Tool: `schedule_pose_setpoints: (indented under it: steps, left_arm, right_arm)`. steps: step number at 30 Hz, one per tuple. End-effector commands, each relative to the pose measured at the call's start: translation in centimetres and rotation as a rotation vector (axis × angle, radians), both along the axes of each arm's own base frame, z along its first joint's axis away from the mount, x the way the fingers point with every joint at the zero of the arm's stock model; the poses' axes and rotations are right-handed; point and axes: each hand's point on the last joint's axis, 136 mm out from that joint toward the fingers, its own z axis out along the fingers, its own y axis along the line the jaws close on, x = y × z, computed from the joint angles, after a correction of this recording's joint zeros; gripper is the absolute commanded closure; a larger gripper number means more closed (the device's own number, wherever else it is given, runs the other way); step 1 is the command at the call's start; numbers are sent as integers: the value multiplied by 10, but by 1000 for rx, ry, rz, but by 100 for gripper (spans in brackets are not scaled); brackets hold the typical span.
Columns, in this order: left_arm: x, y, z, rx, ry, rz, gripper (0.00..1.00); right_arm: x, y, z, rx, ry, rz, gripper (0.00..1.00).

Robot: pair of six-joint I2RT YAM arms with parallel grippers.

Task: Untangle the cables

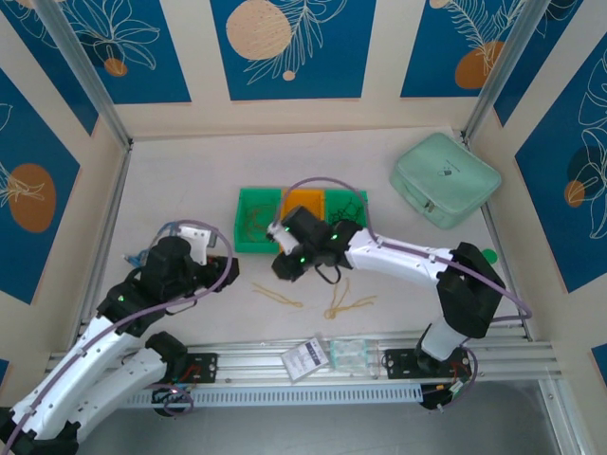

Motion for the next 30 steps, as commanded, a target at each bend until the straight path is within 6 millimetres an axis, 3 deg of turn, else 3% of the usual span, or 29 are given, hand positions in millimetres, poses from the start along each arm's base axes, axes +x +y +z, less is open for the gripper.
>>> schedule_pose_setpoints:
  steps: [1, 4, 10, 30]
  left_arm:
    - [-1, 6, 13, 4, -20, 24, 55]
    - [-2, 7, 14, 1, -20, 25, 56]
    - [-4, 9, 8, 16, -1, 29, 56]
    - [-3, 9, 3, 24, 5, 31, 56]
  right_arm:
    - [-27, -29, -32, -271, -14, 110, 79]
    - [-40, -42, -46, -365, -23, 124, 79]
    - [-61, -49, -55, -349, 57, 138, 78]
    - [-58, -48, -77, -211, 255, 84, 75]
